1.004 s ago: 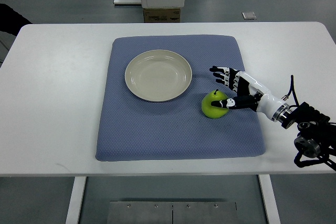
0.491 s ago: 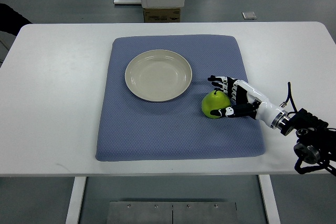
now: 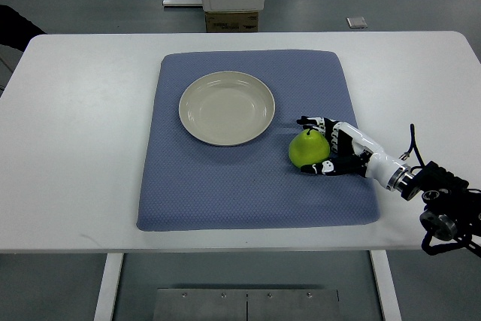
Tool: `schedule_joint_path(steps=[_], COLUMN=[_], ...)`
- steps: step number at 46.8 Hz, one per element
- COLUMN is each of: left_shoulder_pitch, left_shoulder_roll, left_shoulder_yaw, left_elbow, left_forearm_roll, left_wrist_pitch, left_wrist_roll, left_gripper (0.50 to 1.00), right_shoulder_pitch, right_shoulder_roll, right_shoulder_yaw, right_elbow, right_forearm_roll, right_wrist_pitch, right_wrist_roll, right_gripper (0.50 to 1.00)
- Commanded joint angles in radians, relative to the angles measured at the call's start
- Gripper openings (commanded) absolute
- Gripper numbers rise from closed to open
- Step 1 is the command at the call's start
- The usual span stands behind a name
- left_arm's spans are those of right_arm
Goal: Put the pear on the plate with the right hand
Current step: 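Close the right hand fingers around the green pear, then lift the pear with the right hand and carry it over the plate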
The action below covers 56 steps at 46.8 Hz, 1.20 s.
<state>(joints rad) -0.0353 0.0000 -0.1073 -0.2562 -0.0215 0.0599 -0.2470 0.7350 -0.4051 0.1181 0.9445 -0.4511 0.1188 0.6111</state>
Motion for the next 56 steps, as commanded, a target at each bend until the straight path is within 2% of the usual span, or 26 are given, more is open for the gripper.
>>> schedule_joint_path(steps=[1,8,16,19,21,30,32,35,43,56], left_shoulder_pitch=[0.0,0.0,0.0,0.0,0.0,0.002,0.0,0.0,0.0,0.0], left_shoulder_roll=[0.0,0.0,0.0,0.0,0.0,0.0,0.0,0.0,0.0,0.0], left_shoulder_yaw=[0.0,0.0,0.0,0.0,0.0,0.0,0.0,0.0,0.0,0.0], left_elbow=[0.0,0.0,0.0,0.0,0.0,0.0,0.0,0.0,0.0,0.0], left_forearm_roll=[0.0,0.0,0.0,0.0,0.0,0.0,0.0,0.0,0.0,0.0], left_wrist_pitch=[0.0,0.0,0.0,0.0,0.0,0.0,0.0,0.0,0.0,0.0], left_wrist_roll=[0.0,0.0,0.0,0.0,0.0,0.0,0.0,0.0,0.0,0.0], left_gripper=[1.0,1.0,1.0,1.0,1.0,1.0,1.0,1.0,1.0,1.0], right_shoulder_pitch=[-0.002,-0.002,-0.002,-0.002,-0.002,-0.014,-0.016,-0.016,-0.002,0.098], right_shoulder_roll=[0.005,0.009,0.015,0.015,0.019,0.029,0.029,0.034,0.035,0.037], right_shoulder_yaw=[0.0,0.0,-0.001,-0.002,-0.002,-0.002,-0.002,-0.002,0.002,0.023], right_elbow=[-0.001,-0.001,-0.001,-0.003,-0.006,-0.01,-0.01,-0.01,-0.009,-0.003], right_forearm_roll=[0.0,0.0,-0.001,-0.006,-0.011,-0.014,-0.014,-0.014,-0.012,0.005], right_wrist_pitch=[-0.022,-0.034,-0.071,-0.073,-0.073,-0.09,-0.09,-0.091,-0.09,-0.077], right_wrist_roll=[0.0,0.0,0.0,0.0,0.0,0.0,0.0,0.0,0.0,0.0], right_gripper=[0.885,0.82,0.675,0.602,0.575,0.562,0.548,0.5,0.5,0.5])
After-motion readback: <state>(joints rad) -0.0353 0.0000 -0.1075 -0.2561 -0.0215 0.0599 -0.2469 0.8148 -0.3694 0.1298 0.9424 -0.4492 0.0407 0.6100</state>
